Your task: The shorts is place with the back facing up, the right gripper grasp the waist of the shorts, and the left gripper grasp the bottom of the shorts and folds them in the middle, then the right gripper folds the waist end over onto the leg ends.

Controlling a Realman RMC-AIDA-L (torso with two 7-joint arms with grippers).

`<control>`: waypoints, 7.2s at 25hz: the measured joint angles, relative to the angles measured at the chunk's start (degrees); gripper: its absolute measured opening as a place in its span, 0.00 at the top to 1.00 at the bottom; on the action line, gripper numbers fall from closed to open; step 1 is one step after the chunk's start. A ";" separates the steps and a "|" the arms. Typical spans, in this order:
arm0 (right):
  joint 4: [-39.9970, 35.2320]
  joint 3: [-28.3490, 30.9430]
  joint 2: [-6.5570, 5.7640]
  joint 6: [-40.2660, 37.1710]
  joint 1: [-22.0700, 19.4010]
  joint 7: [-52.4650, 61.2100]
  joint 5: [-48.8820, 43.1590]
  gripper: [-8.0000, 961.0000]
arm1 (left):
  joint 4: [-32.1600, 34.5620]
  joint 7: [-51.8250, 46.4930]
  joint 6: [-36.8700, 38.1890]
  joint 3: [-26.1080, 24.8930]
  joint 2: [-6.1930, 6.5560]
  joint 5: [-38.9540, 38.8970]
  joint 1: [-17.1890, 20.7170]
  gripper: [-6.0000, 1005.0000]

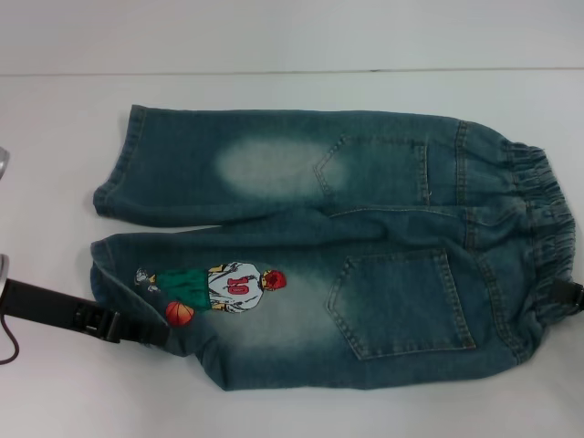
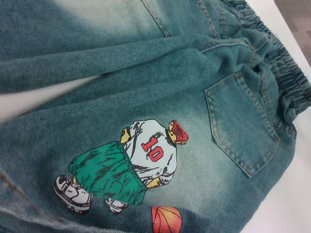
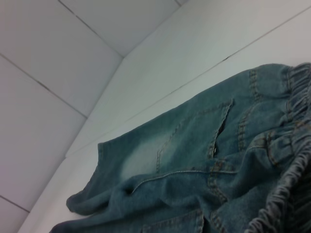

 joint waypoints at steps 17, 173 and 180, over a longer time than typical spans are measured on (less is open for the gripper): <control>0.00 -0.79 -1.74 0.84 0.84 4.66 -0.07 0.95 | 0.07 0.25 0.09 -0.49 1.30 -3.00 1.17 0.98; -0.29 -19.27 -1.80 34.84 16.95 21.55 13.71 0.85 | -35.36 46.84 -36.50 1.01 -5.68 -47.49 -11.57 0.15; -3.91 -19.21 -1.25 30.22 15.45 24.11 13.04 0.88 | -45.68 67.84 -38.08 -0.47 -5.65 -61.96 -12.20 0.23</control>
